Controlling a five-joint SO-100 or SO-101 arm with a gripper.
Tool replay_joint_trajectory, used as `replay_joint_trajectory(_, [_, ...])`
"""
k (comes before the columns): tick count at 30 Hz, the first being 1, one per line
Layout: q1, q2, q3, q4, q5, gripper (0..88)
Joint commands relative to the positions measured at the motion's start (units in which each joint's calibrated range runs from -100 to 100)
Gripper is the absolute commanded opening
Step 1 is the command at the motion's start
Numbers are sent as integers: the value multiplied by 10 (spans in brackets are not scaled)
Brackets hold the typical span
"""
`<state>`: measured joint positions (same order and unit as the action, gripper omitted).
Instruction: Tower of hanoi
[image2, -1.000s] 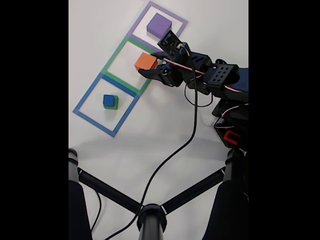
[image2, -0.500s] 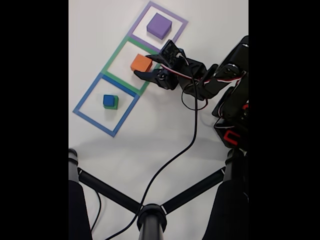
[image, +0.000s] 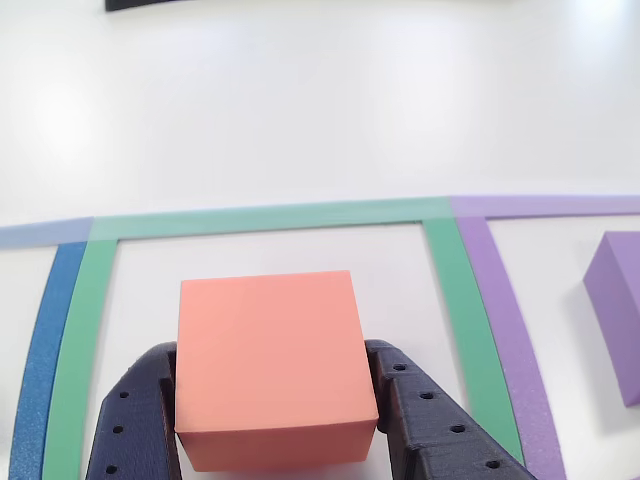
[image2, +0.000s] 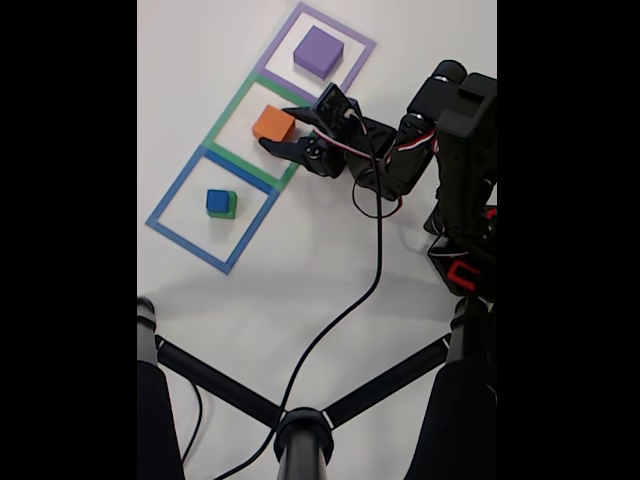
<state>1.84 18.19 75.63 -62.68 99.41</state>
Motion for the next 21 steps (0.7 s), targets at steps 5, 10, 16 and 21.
replay_joint_trajectory(5, [-6, 21, -23, -36, 6, 160])
replay_joint_trajectory(10, [-1, 34, -41, -36, 6, 222])
replay_joint_trajectory(16, [0, 39, -45, -41, 6, 285])
replay_joint_trajectory(21, [2, 11, -40, -32, 6, 305])
